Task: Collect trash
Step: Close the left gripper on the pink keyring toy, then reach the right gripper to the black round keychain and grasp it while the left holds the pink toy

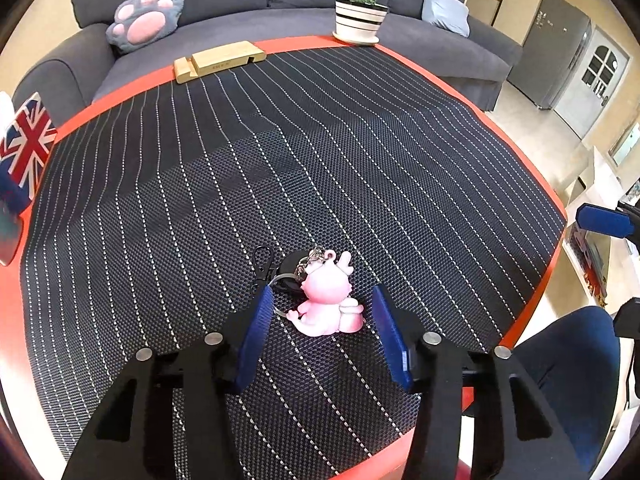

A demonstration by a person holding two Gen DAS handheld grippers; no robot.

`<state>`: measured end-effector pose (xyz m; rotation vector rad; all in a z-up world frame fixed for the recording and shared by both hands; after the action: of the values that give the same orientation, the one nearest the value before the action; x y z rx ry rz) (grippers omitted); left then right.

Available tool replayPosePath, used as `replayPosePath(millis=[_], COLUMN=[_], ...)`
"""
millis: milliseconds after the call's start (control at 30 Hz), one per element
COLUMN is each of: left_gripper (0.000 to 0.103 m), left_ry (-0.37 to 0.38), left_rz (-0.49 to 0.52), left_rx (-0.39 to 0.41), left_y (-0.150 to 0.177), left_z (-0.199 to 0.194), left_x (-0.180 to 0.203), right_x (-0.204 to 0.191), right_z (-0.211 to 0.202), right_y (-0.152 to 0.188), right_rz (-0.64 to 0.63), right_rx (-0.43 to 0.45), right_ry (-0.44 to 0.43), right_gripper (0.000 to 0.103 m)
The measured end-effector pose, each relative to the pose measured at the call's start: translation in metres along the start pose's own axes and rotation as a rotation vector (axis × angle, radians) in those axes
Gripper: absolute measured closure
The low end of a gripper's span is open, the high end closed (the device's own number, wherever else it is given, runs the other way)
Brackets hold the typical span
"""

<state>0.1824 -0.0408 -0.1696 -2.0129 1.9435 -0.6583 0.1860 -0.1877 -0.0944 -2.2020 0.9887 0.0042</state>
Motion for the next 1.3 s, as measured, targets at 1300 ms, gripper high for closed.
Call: replayPosePath(millis=[1300], left_gripper=[0.066], left_ry=[-0.009], left_rz=[-0.093], left_rx=[0.119], left_y=[-0.017], left_z=[-0.065], left_x=[-0.046], right_x=[-0.049], right_z=[0.063], right_y=[-0.045], right_rz=[-0.257], right_rx=[-0.102], right_ry=[-0.02], right_gripper=[0.007])
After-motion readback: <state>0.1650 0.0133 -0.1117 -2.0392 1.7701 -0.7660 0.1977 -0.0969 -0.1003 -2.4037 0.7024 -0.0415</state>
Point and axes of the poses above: each gripper's, at about its wrist camera, not at the fingertips, and z roughly the way its jaws point, x to its right, y to its underside, the point moved 10 cm from there along z, roughly the way its jaws point, and after that the axes turned 4 degrees about -z, right-handed, at the moved point
